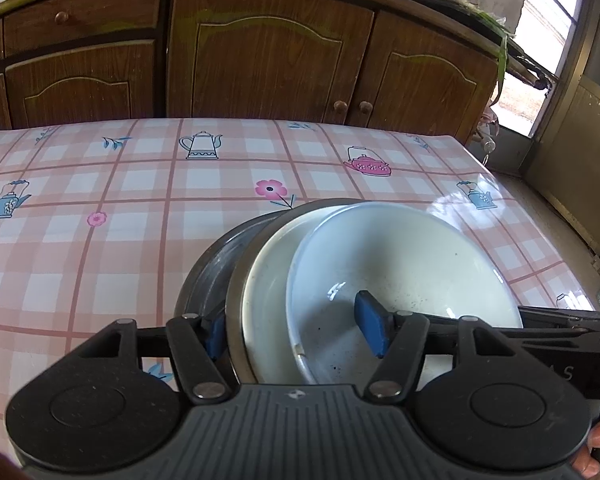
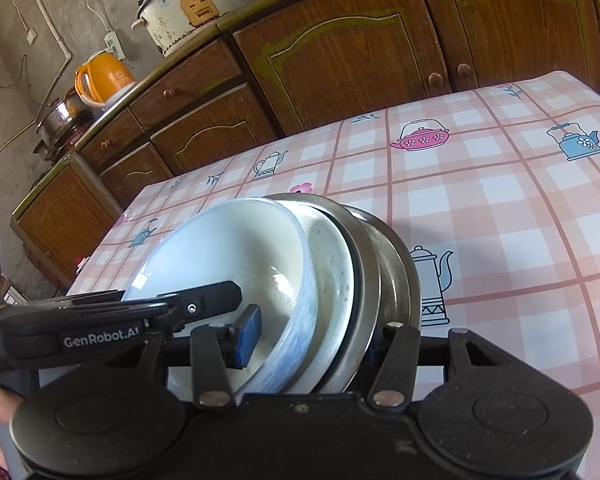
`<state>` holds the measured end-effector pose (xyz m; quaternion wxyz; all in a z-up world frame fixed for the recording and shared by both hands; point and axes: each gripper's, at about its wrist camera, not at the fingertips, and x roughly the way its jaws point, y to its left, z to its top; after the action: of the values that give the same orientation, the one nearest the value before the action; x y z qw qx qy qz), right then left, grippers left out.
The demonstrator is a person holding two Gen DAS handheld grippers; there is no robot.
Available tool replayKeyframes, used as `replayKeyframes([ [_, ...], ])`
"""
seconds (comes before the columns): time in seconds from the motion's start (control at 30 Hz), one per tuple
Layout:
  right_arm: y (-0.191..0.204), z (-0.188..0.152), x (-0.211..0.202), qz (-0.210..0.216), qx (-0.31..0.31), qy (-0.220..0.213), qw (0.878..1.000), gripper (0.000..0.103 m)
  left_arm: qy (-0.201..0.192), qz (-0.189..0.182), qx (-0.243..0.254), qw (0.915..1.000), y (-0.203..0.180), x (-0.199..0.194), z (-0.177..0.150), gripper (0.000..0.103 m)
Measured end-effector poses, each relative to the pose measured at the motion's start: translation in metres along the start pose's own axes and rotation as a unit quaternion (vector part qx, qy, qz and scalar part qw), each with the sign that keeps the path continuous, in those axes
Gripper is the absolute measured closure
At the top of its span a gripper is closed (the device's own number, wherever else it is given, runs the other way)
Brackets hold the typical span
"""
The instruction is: Organize plates and bowls
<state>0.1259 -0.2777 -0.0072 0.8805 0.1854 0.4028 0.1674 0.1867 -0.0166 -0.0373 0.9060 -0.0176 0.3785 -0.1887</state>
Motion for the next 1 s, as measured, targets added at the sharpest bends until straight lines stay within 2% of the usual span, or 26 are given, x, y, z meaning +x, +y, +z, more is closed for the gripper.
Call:
replayKeyframes([
  [0.1, 0.000, 0.000, -0.001, 0.000, 0.004, -0.003, 1.000, 0.038, -0.015, 0.023, 0.036, 0.9990, -0.008, -0.001, -0.003, 0.039],
  [0.43, -0.001, 0.002, 0.000, 0.003, 0.003, -0.003, 1.000, 0.037, -0.034, 0.040, 0.057, 0.9970, -0.011, -0.004, -0.011, 0.040],
  [0.5, -0.003, 0.001, -0.002, 0.002, 0.011, -0.010, 1.000, 0.032, -0.041, 0.046, 0.059, 0.9964, -0.014, -0.005, -0.014, 0.041],
  [0.67, 0.002, -0.002, -0.010, -0.025, -0.010, -0.027, 0.999, 0.028, -0.054, 0.060, 0.071, 0.9941, -0.019, -0.006, -0.017, 0.041],
  [1.0, 0.015, -0.005, -0.043, -0.088, -0.051, -0.082, 0.991, 0.027, -0.050, 0.069, 0.073, 0.9937, -0.021, -0.005, -0.014, 0.041],
])
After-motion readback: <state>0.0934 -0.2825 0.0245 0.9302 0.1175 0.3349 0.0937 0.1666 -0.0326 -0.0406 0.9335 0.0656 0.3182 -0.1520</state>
